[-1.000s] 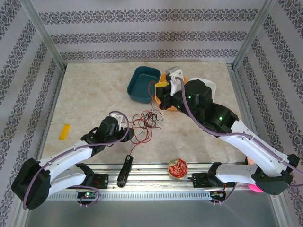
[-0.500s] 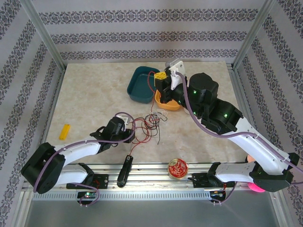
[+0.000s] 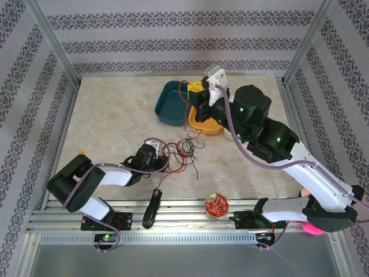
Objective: Untangle the cables
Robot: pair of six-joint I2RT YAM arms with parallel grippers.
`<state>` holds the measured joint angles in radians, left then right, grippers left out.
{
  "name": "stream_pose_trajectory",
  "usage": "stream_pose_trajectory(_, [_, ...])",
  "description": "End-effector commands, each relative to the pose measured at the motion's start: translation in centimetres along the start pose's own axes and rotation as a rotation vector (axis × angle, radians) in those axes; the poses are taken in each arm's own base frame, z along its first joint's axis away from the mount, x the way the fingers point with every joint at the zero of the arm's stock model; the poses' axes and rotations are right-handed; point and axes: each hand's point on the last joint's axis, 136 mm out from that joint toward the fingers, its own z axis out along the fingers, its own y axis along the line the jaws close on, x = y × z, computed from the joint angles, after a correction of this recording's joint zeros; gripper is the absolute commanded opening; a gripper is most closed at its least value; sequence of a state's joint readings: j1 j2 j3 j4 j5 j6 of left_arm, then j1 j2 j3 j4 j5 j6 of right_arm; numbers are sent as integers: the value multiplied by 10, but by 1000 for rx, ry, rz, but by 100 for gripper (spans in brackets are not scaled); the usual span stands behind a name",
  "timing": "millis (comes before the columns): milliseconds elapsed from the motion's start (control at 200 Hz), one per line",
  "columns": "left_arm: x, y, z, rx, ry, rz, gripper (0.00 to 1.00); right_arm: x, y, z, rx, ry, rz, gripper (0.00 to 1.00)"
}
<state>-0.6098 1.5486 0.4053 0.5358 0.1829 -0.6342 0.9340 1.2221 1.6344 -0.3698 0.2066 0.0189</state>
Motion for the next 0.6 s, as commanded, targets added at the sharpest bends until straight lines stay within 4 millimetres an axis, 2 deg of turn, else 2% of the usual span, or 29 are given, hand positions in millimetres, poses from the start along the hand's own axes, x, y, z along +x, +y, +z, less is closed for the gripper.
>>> stream_pose_trajectory(0, [0,-8,12,38,-8,-20,12,-18,0,-10,12,-47,-5,0])
stream_pose_trajectory(320, [-18,-16,25,19,-19,38,11,-35,-2,-19,19,-77,-28,0])
stream_pose_trajectory(475, [-24,-18,20,9,-30,51,11,-41,-3,-22,27,-91,-36,0])
stream_pose_trajectory(595, [-28,-17,10,-8,-44,58,17,-45,-4,-24,33,-101,-43,0])
